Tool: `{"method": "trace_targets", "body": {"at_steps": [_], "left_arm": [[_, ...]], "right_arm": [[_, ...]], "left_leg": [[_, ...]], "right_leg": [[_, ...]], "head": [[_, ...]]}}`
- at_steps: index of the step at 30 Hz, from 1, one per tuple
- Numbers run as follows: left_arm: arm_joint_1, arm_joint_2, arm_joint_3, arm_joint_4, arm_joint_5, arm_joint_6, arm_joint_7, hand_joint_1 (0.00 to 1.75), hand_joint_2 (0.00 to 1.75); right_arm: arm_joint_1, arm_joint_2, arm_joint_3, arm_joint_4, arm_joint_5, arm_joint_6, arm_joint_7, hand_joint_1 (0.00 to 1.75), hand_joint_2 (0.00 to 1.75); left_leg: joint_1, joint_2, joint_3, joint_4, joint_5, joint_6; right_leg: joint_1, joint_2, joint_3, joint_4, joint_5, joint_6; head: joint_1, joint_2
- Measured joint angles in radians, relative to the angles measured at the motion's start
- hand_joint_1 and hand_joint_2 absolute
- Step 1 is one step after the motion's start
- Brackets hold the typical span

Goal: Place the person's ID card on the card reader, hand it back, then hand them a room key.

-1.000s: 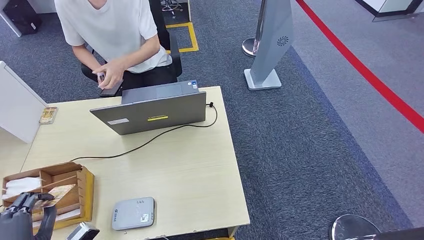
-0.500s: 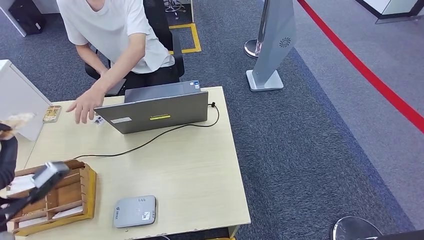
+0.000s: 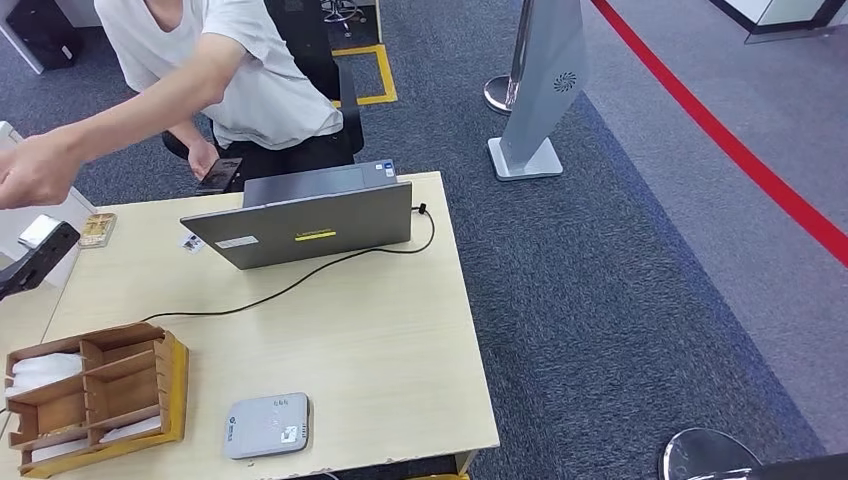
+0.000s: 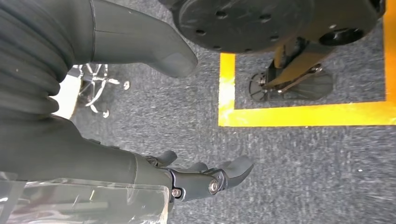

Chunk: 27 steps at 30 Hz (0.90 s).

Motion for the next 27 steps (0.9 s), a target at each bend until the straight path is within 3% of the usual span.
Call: {"method": "trace_targets", "body": {"at_steps": [8,14,22,27], "left_arm": [[0.014,0.003,0.0,0.026,0.068,0.041,-0.033,0.0,1.75],[0.11,0.002,0.014,-0.078,0.157,0.104,-0.095,0.0,1.75],[0.5,-0.013,0.119,-0.487,0.287,0.185,-0.21,0.0,1.75],[0.849,-0.063,0.221,-0.718,0.353,0.249,-0.305,0.0,1.75]], "right_arm": [[0.003,-0.005,0.007,0.005,-0.024,-0.002,0.009,0.0,1.75],[0.021,-0.004,0.024,-0.017,-0.044,-0.003,0.031,0.0,1.75],[0.096,0.051,0.022,-0.144,-0.047,0.013,0.133,0.0,1.75],[0.149,0.055,0.043,-0.216,-0.121,-0.044,0.206,0.0,1.75]], "left_leg": [[0.0,0.0,-0.001,0.0,0.0,0.0],[0.0,0.001,-0.001,0.0,-0.001,0.0],[-0.001,0.007,-0.001,0.0,-0.007,0.001],[-0.001,0.012,0.003,-0.001,-0.013,0.003]], "right_leg": [[0.0,0.0,-0.001,0.0,0.0,0.0],[0.0,0.001,-0.001,0.0,0.0,0.0],[0.0,0.006,-0.001,0.0,-0.003,0.001],[-0.001,0.011,0.001,-0.001,-0.008,0.002]], "head": [[0.0,0.0],[0.0,0.0],[0.0,0.0],[-0.001,0.0]]}}
